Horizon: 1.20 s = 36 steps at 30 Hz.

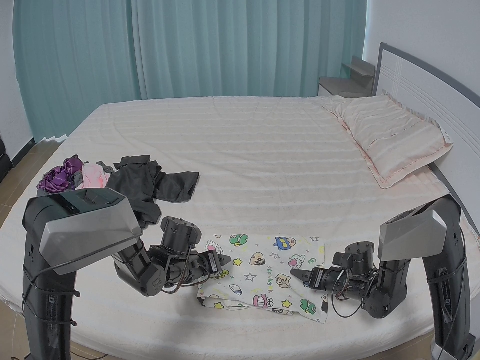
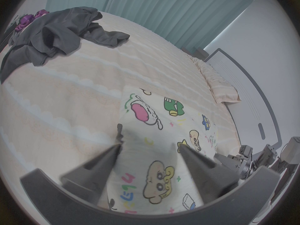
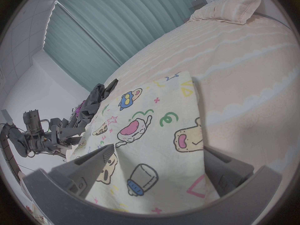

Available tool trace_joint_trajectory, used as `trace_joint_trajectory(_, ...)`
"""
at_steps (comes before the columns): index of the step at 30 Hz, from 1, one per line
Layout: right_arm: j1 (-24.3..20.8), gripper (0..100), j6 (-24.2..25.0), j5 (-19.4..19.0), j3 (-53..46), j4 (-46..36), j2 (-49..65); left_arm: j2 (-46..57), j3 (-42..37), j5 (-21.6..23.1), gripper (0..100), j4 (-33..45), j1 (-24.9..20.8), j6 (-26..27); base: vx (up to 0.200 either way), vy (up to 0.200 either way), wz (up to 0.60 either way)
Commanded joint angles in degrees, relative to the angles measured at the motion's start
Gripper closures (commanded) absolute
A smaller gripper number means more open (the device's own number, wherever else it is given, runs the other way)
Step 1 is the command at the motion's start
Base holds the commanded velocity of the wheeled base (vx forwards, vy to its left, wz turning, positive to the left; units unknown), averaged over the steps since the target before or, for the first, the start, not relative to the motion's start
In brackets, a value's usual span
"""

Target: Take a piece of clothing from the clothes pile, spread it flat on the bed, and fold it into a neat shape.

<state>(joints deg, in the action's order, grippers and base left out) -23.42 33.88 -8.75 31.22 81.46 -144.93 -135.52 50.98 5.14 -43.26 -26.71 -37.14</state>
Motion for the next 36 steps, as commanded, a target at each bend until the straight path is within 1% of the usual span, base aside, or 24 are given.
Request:
trace_joint_trajectory(1,-0.1,100,-0.3,0.0,1.4,-1.1,-0.7,-1.0,0.4,0.0,100,0.5,-0.3,0.3,0.0,0.0,0.0)
trace_joint_trajectory(9,0.0,100,-1.1,0.0,2.0,-2.1,-0.5,-0.6,0.0,0.0,100,1.3,0.1,0.2,0.0,0.0,0.0)
trace_joint_trajectory(19,0.2,100,-1.2,0.4,2.1,-1.5,-0.3,1.8,-3.4,-0.1,100,1.3,0.8,-0.4,0.0,0.0,0.0)
trace_joint_trajectory(25,0.2,100,-1.2,0.5,1.9,-1.6,-0.3,2.0,-2.8,-0.1,100,1.2,1.5,-5.8,0.0,0.0,0.0)
trace_joint_trajectory(28,0.1,100,-1.1,0.5,1.9,-1.6,-0.3,2.4,-3.1,-0.1,100,1.3,1.7,-5.8,0.0,0.0,0.0)
trace_joint_trajectory(36,0.1,100,-1.1,0.5,1.7,-1.4,-0.3,4.0,-5.3,0.1,100,1.3,3.2,-6.2,-0.2,0.2,0.0)
